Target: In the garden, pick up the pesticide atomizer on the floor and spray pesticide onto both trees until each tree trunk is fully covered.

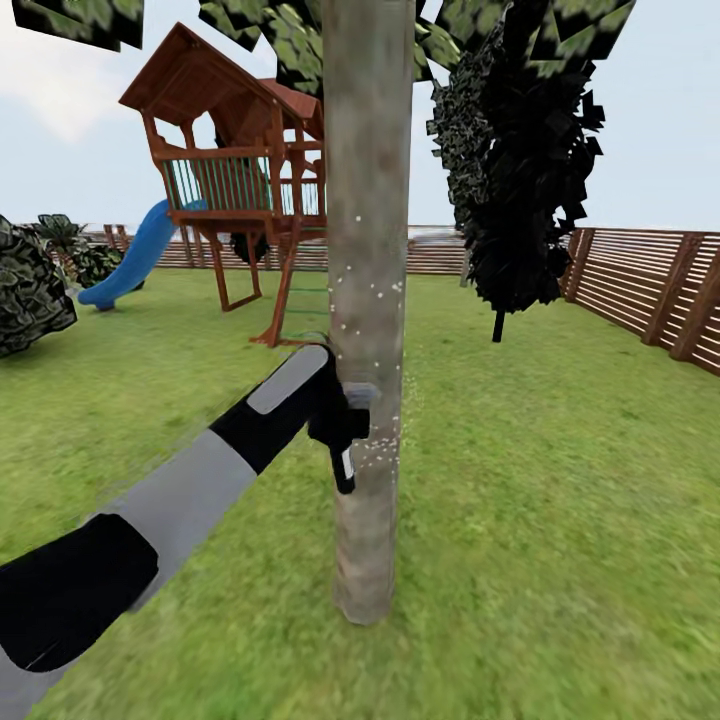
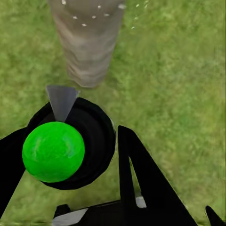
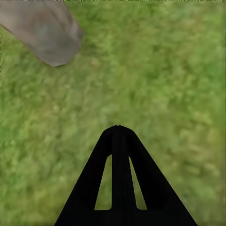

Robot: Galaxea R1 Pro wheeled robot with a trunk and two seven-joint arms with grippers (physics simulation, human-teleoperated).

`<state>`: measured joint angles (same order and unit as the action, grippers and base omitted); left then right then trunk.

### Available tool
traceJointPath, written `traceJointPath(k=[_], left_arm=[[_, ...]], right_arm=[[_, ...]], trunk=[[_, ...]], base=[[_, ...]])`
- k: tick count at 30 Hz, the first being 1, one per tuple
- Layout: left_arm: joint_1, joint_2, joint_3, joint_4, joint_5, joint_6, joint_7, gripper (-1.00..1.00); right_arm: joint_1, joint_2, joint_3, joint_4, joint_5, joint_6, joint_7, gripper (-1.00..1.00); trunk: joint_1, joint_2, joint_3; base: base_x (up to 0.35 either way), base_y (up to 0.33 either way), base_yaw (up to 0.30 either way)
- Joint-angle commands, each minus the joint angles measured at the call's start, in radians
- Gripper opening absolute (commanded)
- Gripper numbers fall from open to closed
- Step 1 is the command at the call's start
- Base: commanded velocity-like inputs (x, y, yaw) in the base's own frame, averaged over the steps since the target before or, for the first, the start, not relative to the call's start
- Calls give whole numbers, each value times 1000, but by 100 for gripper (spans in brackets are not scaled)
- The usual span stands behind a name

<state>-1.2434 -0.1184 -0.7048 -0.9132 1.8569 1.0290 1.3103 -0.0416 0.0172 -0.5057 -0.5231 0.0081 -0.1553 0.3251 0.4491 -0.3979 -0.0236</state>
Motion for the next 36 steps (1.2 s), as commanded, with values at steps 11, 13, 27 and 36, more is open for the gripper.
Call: traceJointPath(k=[11,13,27,36], left_arm=[[276,6,4,-68,-223,-6,-85,-100],[316,15,6,-64,-271,-10,-151,-100],[340,50,7,-69,-289,-12,-213,-100],[344,53,7,-68,-291,-12,-224,-100]], right_arm=[[-1,1,-8,-2,1,-1,12,-100],[-1,1,-8,-1,1,-1,13,-100],[-1,0,-8,-2,0,-1,12,-100],[-1,1,-9,-2,-1,-1,11,-100]], trunk=[[1,-2,-2],[1,-2,-2],[1,-2,-2],[1,-2,-2]], base=[[0,14,-1],[0,243,-116],[0,328,-275],[0,263,-171]])
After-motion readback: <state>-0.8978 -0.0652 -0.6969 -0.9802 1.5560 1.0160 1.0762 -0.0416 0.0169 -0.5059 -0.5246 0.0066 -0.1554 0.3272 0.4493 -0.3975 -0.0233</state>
